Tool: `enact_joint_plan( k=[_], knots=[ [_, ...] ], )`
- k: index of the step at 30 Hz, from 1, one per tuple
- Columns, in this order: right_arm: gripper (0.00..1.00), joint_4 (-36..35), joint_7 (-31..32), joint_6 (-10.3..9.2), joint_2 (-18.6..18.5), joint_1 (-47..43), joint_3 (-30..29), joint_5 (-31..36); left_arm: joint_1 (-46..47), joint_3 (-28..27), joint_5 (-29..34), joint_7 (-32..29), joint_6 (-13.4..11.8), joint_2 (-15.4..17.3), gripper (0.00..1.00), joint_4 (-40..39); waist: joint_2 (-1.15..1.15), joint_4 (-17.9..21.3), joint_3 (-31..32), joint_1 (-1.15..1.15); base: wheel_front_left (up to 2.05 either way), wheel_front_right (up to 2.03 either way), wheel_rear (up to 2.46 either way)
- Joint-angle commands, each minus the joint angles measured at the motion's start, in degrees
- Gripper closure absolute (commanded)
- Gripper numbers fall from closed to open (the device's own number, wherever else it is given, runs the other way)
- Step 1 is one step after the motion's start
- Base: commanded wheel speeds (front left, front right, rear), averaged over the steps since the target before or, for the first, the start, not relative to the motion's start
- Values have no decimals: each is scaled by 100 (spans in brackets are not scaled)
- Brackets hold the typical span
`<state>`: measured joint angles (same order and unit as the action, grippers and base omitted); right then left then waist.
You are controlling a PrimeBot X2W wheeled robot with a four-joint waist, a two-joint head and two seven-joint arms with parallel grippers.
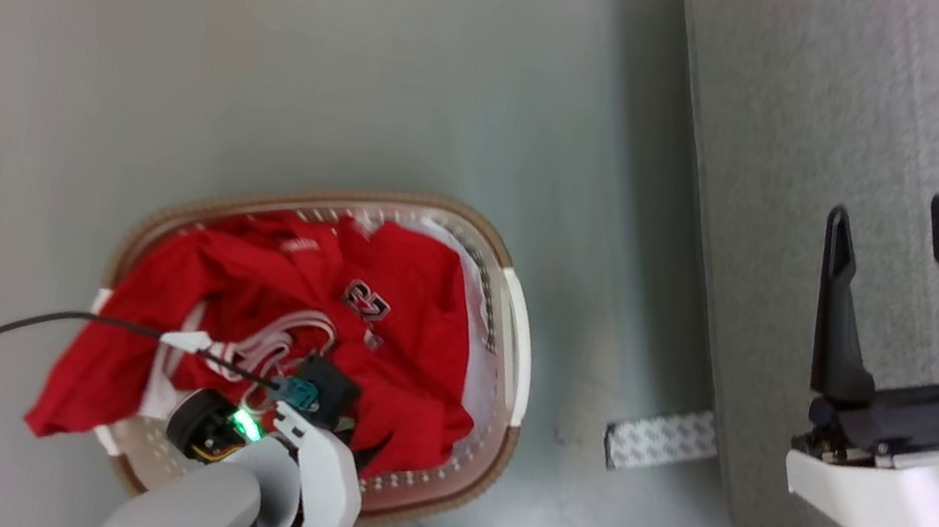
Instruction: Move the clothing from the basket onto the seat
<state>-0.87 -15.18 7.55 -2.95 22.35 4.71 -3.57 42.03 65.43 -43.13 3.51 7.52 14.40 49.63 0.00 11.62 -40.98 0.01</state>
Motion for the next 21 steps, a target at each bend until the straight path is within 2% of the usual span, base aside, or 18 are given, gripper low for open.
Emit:
enact_joint_plan(
  k=[1,7,13,18,21],
  knots=[
    [0,89,4,-12,6,-170,-59,-5,-89,3,-145,169,-15,41,100,-97,0,-224,497,-1,0,0,0],
    [0,339,4,-12,3,-580,-177,34,-373,-59,-479,546,-15,24,100,-446,0,-639,1543,-1,0,0,0],
    [0,534,4,-12,2,-1056,-270,71,-661,-30,-607,606,-41,137,100,-1016,0,-1001,2433,-1,0,0,0],
    [0,647,4,-13,1,-1460,-401,57,-880,-139,-734,568,-255,339,100,-1791,0,-1227,3027,-1,0,0,0],
    [0,714,4,-13,-1,-1673,-409,72,-974,-275,-811,497,-560,576,100,-2382,0,-1287,3305,-1,0,0,0]
  ],
)
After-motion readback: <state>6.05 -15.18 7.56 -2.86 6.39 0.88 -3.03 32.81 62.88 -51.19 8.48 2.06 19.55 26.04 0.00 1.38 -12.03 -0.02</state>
